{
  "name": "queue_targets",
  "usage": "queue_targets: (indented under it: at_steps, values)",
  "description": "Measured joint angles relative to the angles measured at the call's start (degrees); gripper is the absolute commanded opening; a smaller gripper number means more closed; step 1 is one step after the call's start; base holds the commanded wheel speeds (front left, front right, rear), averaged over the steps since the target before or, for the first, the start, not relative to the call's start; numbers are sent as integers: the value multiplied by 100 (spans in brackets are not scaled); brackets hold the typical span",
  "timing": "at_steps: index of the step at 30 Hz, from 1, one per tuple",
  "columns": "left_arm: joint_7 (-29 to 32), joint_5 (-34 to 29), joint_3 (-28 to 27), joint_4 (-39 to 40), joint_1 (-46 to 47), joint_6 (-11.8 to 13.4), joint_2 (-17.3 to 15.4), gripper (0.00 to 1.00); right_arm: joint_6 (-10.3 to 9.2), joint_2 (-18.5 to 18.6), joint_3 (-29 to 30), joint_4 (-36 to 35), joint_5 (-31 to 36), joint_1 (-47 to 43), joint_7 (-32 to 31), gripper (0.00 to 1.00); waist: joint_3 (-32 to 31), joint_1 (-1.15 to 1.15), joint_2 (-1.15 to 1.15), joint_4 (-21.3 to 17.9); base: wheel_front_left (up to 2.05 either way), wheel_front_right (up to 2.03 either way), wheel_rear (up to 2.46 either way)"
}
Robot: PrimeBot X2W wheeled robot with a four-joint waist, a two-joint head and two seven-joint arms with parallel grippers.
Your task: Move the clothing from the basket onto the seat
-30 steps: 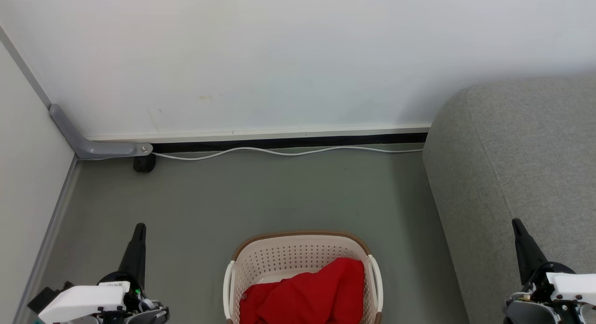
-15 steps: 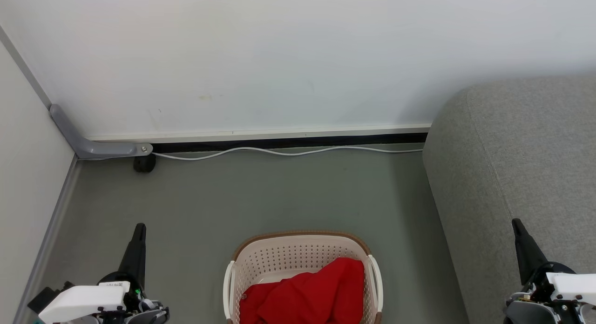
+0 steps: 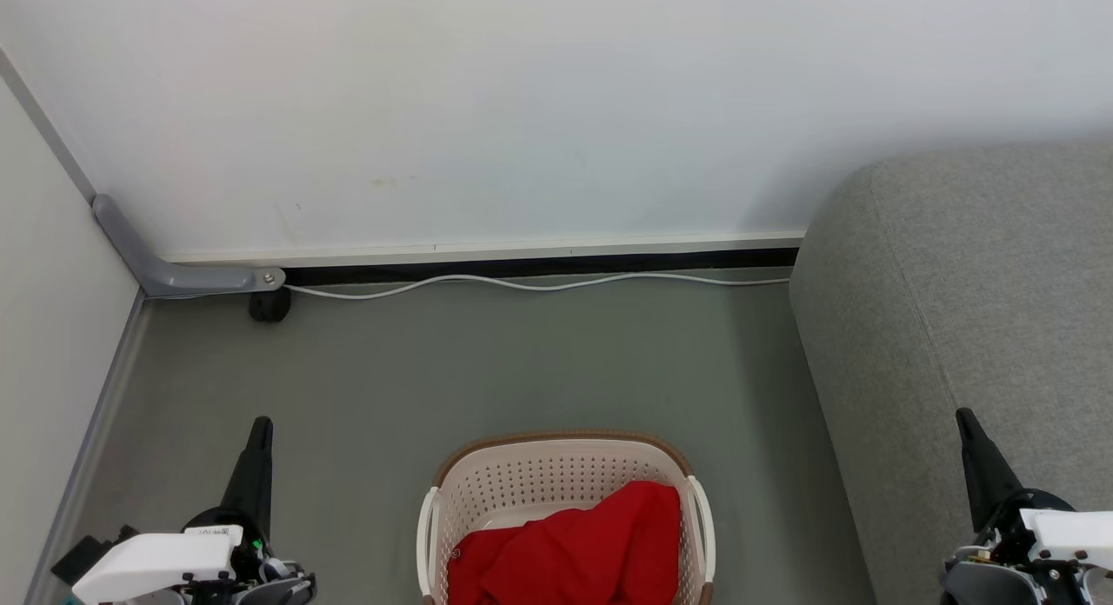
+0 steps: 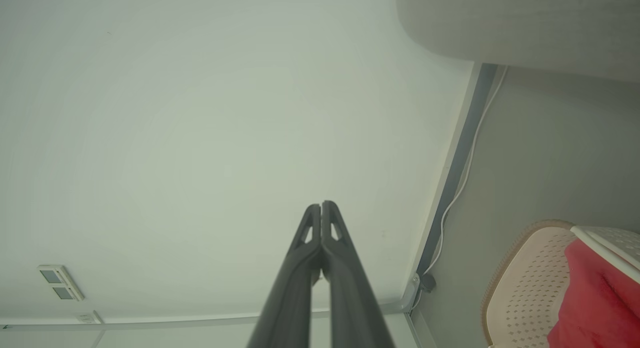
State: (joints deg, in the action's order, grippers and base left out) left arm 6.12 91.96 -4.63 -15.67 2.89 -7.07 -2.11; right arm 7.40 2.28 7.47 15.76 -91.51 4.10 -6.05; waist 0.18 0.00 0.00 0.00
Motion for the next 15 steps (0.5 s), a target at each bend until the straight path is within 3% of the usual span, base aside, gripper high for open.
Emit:
queue_targets:
  at_steps: [8, 9, 15]
  values:
    - [-2, -1, 2, -16, -10, 1, 2, 0, 0, -2, -2, 18, 2, -5, 1, 0, 0, 0, 0, 0, 0, 0, 0]
    - [-2, -1, 7, -66, -30, 4, 15, 100, 0, -13, -13, 63, 7, -24, 1, 100, 0, 0, 0, 0, 0, 0, 0]
    - [-11, -1, 29, -489, -418, 9, 181, 100, -3, -176, -64, 459, 10, -371, 3, 100, 20, 0, 0, 0, 0, 0, 0]
